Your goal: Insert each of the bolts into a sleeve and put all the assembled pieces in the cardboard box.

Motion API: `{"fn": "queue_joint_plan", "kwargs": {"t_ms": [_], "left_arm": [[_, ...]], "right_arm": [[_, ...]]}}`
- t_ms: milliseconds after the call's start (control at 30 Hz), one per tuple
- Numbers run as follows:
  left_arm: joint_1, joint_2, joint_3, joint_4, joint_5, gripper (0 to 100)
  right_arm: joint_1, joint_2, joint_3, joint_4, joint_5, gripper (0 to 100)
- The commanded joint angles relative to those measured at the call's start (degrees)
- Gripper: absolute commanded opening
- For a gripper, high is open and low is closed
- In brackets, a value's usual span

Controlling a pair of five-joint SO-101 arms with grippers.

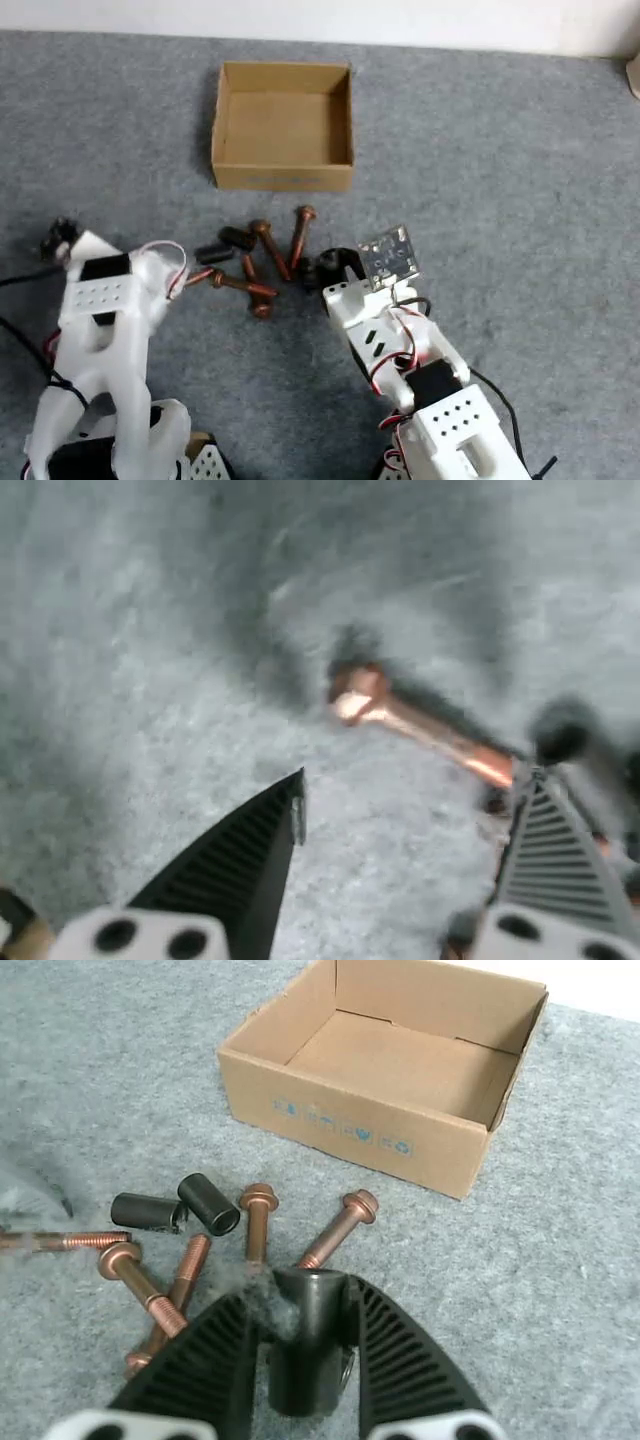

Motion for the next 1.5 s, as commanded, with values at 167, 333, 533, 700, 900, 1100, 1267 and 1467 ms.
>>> {"fn": "queue_joint_plan", "kwargs": {"t_ms": [167, 333, 533, 700, 900, 1100, 1267, 1467], "left_arm": [[1.0, -1.6, 1.0, -6.9, 2.4, 31], [0.7, -1.5, 3.6, -14.2, 6.3, 31], [1.2, -1.5, 8.1, -19.1, 6.4, 31], [1.2, -1.5, 8.5, -19.1, 6.9, 31], [0.8, 6.8, 7.5, -24.4, 8.1, 31], [-0.9, 18.2, -3.7, -16.1, 8.2, 31], [-0.9, 25.7, -13.0, -5.5, 8.1, 29], [-3.3, 28.3, -18.3, 1.1, 7.7, 0]], "right_arm": [[0.5, -0.7, -0.3, -2.2, -0.3, 0.4], [0.5, -0.7, -0.3, -2.2, -0.3, 0.4], [0.5, -0.7, -0.3, -2.2, -0.3, 0.4], [0.5, -0.7, -0.3, -2.2, -0.3, 0.4], [0.5, -0.7, -0.3, -2.2, -0.3, 0.4], [0.5, -0.7, -0.3, -2.2, -0.3, 0.4], [0.5, -0.7, -0.3, -2.2, -0.3, 0.4], [0.5, -0.7, -0.3, -2.2, -0.3, 0.4]]}}
